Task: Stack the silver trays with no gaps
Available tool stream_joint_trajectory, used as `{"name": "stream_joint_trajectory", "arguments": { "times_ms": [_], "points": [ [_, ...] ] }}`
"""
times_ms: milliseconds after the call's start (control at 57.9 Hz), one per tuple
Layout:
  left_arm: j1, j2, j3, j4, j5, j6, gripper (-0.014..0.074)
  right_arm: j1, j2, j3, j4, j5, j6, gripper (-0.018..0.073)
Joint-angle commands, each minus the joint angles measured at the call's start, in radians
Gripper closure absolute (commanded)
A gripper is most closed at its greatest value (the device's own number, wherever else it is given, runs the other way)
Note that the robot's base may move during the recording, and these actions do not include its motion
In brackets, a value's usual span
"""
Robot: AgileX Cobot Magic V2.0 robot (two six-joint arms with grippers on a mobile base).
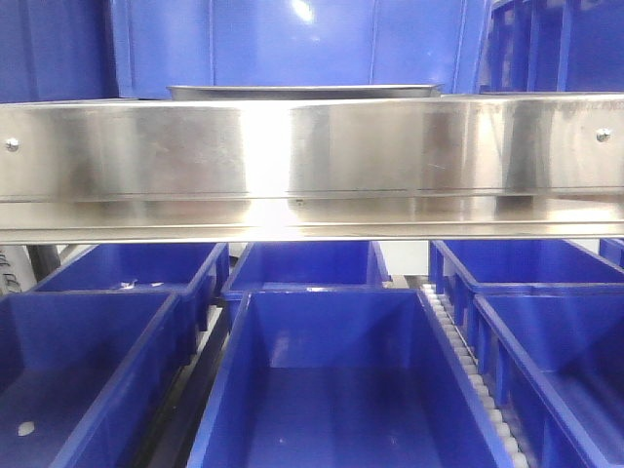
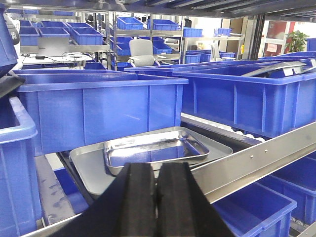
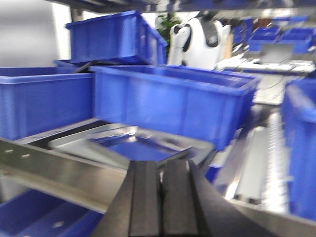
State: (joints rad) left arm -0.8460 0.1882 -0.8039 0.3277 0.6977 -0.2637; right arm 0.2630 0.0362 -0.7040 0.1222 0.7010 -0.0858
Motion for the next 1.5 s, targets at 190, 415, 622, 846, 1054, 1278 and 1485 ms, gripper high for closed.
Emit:
{"name": "stream_joint_trajectory", "arguments": {
  "times_ms": [190,415,622,846,1054,1278,1485],
  "points": [
    [-0.006,-0.005,0.002,-0.007,-0.013,-0.005,0.0603,-0.156,-0.001,0.096,-0.030,-0.260,-0.012,0.0629],
    [-0.006,-0.005,0.002,-0.007,-0.013,-0.005,0.0603,-0.265,-0.001,0.240,-0.030,-0.397,-0.012,0.0629],
    [-0.006,-0.005,0.002,-0.007,-0.013,-0.005,0.0603,-0.279,-0.001,0.451,-0.031,-0.492,-0.012,0.0629],
    [-0.006,-0.005,0.002,-0.007,-0.013,-0.005,0.0603,-0.279,-0.036,0.642,-0.041,-0.714,-0.012,0.0629],
    [-0.006,-0.005,0.002,-0.001,-0.013,-0.005,0.0603,-0.296,-0.036,0.692,-0.041,-0.695,-0.012,0.0629],
    [-0.006,-0.005,0.002,-0.001,-0.013,-0.005,0.0603,-0.350,-0.036,0.698,-0.041,-0.670,-0.012,0.0629],
    [-0.006,-0.005,0.002,-0.001,-0.013,-0.005,0.0603,-0.350,-0.036,0.704,-0.041,-0.691,-0.010,0.0629]
  ]
}}
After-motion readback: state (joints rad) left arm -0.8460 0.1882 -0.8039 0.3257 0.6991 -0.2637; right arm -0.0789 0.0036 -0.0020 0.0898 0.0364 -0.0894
